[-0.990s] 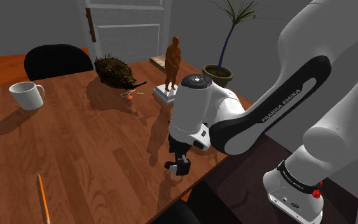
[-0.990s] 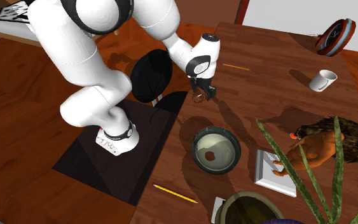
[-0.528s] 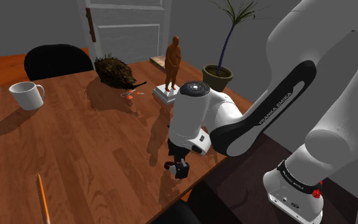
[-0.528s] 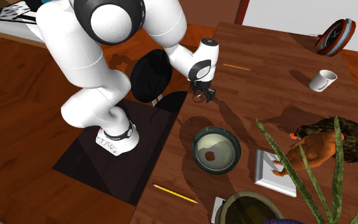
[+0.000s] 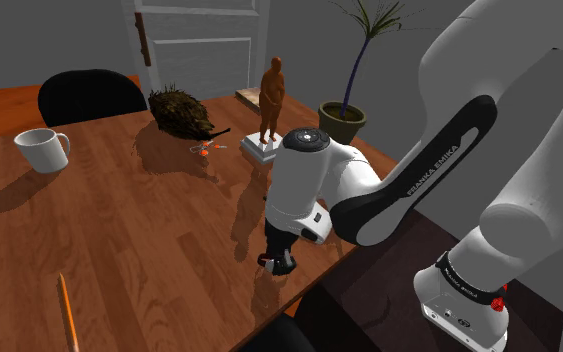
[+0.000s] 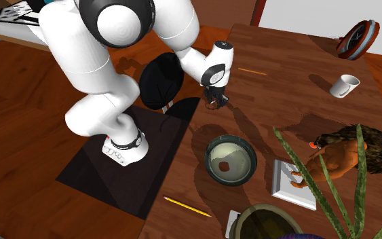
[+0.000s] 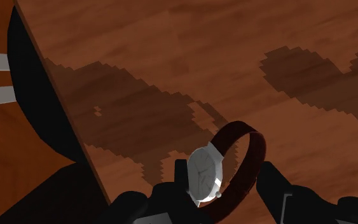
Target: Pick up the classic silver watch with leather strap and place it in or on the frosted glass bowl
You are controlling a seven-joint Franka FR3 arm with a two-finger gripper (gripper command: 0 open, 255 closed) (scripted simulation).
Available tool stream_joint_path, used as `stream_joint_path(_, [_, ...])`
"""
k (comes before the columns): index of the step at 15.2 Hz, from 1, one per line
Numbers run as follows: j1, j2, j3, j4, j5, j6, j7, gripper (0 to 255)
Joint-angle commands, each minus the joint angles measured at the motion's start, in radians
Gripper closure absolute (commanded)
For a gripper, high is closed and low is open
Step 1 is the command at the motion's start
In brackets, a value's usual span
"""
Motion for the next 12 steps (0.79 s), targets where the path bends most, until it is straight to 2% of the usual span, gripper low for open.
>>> stream_joint_path(1, [0.0,0.0,0.0,0.0,0.0,0.0,0.0,255])
stream_joint_path(5, [0.0,0.0,0.0,0.0,0.0,0.0,0.0,255])
stream_joint_path(9, [-0.091,-0.095,0.116,-0.003,0.171,-0.04,-0.121,255])
stream_joint_path(12, [-0.133,-0.194,0.177,0.002,0.341,-0.081,-0.243,255])
